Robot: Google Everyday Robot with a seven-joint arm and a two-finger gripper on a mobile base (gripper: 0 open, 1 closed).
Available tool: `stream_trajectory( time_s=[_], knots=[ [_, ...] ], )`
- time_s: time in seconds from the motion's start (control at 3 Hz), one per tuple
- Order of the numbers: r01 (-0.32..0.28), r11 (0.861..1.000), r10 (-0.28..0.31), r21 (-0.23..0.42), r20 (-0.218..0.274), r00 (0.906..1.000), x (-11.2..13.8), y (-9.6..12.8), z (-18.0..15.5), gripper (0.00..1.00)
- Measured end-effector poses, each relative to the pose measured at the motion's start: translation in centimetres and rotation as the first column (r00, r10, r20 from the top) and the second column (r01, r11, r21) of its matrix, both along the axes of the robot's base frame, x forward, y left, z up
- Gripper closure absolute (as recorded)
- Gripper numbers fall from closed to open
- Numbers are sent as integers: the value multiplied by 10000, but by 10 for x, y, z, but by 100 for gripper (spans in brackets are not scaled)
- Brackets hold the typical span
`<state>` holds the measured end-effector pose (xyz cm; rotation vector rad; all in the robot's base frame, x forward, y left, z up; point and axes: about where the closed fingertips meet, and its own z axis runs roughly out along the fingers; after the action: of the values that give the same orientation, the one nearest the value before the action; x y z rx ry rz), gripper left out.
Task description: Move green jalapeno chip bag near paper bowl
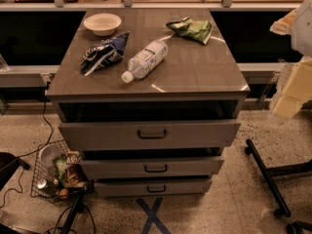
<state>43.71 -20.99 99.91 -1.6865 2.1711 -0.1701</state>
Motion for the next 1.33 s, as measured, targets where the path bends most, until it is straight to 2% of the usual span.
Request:
stream_trajectory(
  time_s=[0.33, 0.67, 1.0, 1.33],
  knots=[
    [0, 10000, 0, 0, 2, 10000, 0, 0, 0, 0],
    [204, 9995, -219, 257, 597, 9980, 17, 0, 1, 0],
    [502, 9948, -660, 882, 1866, 9802, 70, -6, 2, 0],
    [1018, 9776, -1545, 1844, 2991, 9416, 126, -16, 4, 0]
  ],
)
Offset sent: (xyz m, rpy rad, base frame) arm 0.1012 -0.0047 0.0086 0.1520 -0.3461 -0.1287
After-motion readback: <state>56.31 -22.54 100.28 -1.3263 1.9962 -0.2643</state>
